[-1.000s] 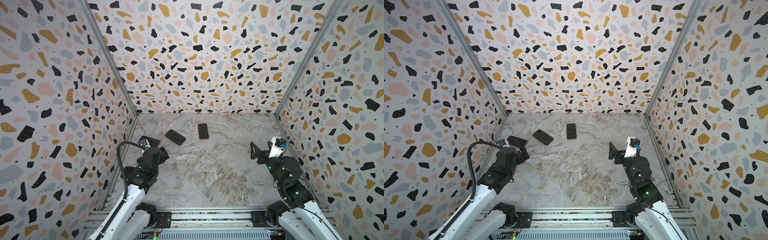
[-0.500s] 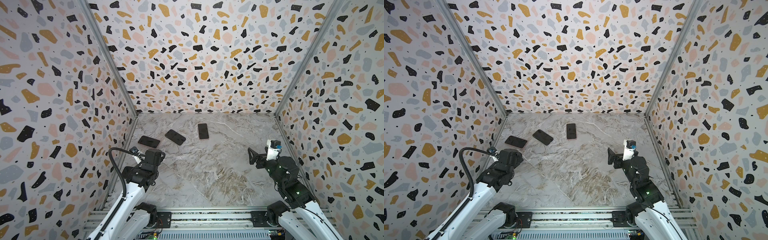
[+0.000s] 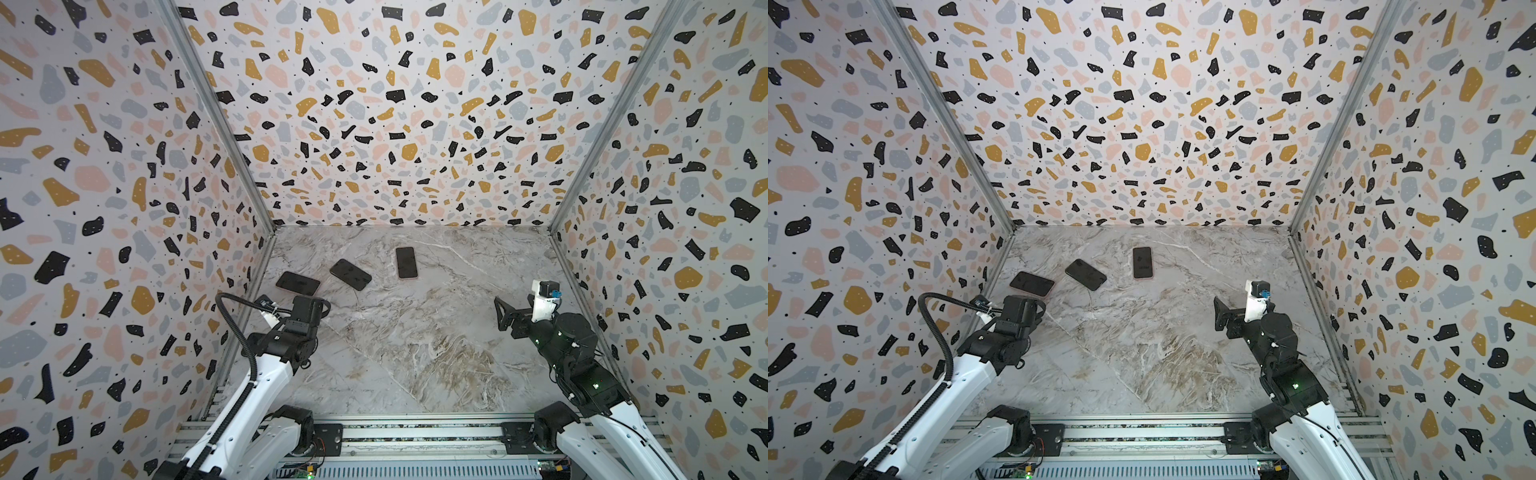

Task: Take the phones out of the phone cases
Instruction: 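Move the left gripper over the dark-cased phone while the right arm rises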

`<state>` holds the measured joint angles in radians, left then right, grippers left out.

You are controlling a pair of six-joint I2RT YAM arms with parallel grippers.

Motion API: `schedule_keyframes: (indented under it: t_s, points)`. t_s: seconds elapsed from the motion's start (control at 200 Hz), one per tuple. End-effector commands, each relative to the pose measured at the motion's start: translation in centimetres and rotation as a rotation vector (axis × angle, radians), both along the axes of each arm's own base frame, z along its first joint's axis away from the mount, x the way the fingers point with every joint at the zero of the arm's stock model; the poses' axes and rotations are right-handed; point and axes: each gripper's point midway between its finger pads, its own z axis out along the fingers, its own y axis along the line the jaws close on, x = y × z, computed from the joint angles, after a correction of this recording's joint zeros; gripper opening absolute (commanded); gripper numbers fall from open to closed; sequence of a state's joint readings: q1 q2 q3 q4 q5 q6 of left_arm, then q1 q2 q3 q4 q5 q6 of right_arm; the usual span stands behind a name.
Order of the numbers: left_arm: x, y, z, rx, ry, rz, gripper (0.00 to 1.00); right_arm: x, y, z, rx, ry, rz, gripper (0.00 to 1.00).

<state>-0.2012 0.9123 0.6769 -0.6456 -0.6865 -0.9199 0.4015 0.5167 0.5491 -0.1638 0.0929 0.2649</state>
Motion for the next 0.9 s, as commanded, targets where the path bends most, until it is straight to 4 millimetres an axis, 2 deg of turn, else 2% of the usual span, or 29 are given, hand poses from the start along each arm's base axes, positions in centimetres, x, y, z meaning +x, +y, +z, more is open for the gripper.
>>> schedule_keyframes:
  t_s: [0.0,0.17,0.791,0.896]
  points:
    - [0.7,0.4,0.2,-0.019,-0.010,0.004,0.99,-0.3,0.3,1.3,0.017,-0.024,0.018,0.99]
    - [1.5,0.7,-0.3,-0.050,0.003,0.022,0.99,-0.4,0.6,1.4,0.018,-0.024,0.039,0.99]
    - [-1.5,2.0,-7.1,-0.289,0.022,0.276,1.00,-0.4,1.2,0.7,0.016,0.003,0.067,0.99]
    - [-1.8,2.6,-7.6,-0.290,0.033,0.298,0.99,-0.4,1.3,0.5,0.015,0.011,0.070,0.99]
